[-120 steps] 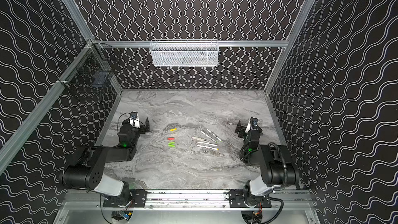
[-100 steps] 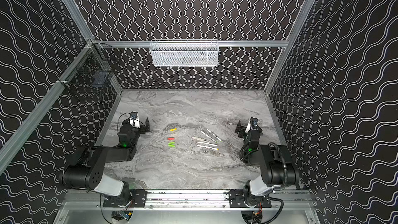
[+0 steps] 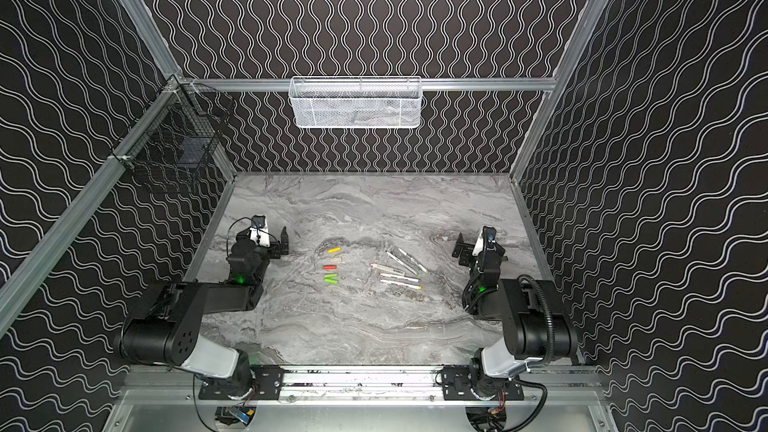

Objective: Insert the pens into the pen caps

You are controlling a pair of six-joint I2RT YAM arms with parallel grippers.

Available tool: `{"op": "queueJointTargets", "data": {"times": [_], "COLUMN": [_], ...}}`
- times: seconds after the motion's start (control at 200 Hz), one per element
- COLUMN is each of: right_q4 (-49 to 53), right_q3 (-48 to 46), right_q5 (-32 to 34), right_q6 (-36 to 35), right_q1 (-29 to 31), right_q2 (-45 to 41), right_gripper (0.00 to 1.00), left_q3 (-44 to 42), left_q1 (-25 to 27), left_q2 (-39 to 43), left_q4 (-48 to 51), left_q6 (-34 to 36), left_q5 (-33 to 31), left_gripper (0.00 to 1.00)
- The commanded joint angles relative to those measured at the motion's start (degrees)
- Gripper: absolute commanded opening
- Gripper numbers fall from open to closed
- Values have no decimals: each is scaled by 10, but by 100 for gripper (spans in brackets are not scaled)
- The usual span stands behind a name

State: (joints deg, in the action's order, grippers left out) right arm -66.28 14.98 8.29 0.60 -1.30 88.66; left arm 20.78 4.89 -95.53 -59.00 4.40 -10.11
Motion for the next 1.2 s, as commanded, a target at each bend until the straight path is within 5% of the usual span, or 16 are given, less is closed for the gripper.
{"op": "queueJointTargets", "data": {"times": [0.0, 0.275, 0.4, 0.511, 0.771, 0.841, 1.031, 1.196], "right_q4": [-14, -15, -14, -14, -14, -14, -14, -8], "right_q3": [1, 1, 1, 1, 1, 1, 1, 4], "right_q5": [-8, -9, -9, -8, -8, -9, -8, -8], "right_q6": [-3, -4, -4, -4, -3, -3, 0, 4], "right_q1": [0, -1, -1, -1, -1, -1, -1, -11], "right_q2": [-2, -2, -2, -2, -2, -2, -2, -2], "right_gripper": [100, 100, 100, 100, 100, 100, 100, 100], "left_q3": [4, 3, 0, 7, 164, 217, 307, 339], "left_q1": [-1, -1, 2, 22, 106, 129, 166, 172], "left_q2": [1, 2, 20, 57, 119, 132, 188, 248], "left_q4": [-7, -8, 2, 42, 392, 520, 817, 955], "left_q6": [-7, -6, 19, 22, -54, -122, -309, -307], "left_q5": [4, 6, 64, 6, -221, -290, -271, -177], "left_gripper": [99, 99, 99, 99, 99, 99, 99, 99]}}
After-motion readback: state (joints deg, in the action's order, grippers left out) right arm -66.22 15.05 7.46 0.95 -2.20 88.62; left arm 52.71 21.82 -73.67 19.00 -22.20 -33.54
